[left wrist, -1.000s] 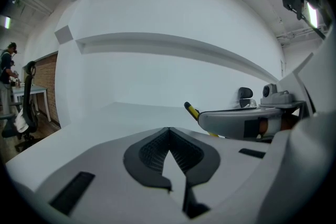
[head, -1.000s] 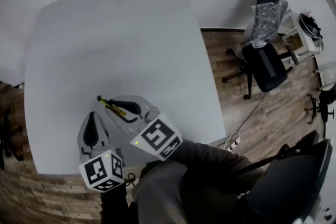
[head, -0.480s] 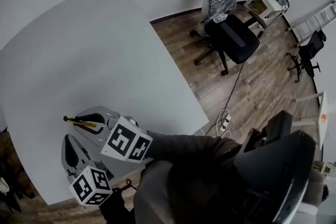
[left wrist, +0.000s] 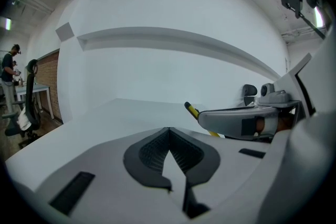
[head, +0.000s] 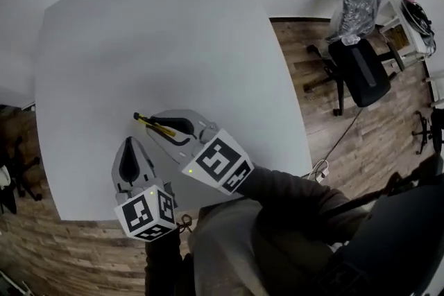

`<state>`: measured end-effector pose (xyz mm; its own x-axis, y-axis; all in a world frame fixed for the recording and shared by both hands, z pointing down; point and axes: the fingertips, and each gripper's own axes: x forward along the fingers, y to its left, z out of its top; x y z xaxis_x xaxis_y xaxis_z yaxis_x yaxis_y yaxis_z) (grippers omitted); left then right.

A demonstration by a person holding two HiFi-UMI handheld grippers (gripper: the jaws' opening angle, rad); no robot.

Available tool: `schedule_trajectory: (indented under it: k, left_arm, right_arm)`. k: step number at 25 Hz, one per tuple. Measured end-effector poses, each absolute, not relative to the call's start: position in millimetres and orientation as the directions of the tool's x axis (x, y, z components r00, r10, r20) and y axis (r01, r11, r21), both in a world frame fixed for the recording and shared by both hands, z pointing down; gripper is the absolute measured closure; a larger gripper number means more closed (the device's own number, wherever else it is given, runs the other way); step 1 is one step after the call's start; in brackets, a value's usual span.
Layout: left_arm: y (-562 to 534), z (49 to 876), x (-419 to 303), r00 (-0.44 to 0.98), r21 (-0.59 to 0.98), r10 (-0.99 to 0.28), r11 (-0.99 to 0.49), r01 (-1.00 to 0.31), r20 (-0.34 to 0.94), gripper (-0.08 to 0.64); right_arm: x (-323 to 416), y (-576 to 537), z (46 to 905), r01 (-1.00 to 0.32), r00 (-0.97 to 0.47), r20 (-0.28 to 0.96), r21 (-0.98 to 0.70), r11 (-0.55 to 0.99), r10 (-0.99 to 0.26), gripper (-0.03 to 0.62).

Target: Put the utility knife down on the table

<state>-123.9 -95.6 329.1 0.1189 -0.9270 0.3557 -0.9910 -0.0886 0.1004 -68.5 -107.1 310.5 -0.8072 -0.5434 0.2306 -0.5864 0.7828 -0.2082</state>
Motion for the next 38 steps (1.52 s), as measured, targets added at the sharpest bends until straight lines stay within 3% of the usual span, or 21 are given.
schedule_trajectory:
  k: [38]
  left_arm:
    - [-134.6, 404.5, -141.8, 0.151, 0.163, -0.866, -0.082, -0.983, 0.476, 0.557]
  right_arm:
    - [-93.5, -146.1, 392.5, -0.598, -0.791, 0.358, -0.278, 0.752, -0.497, 0.541]
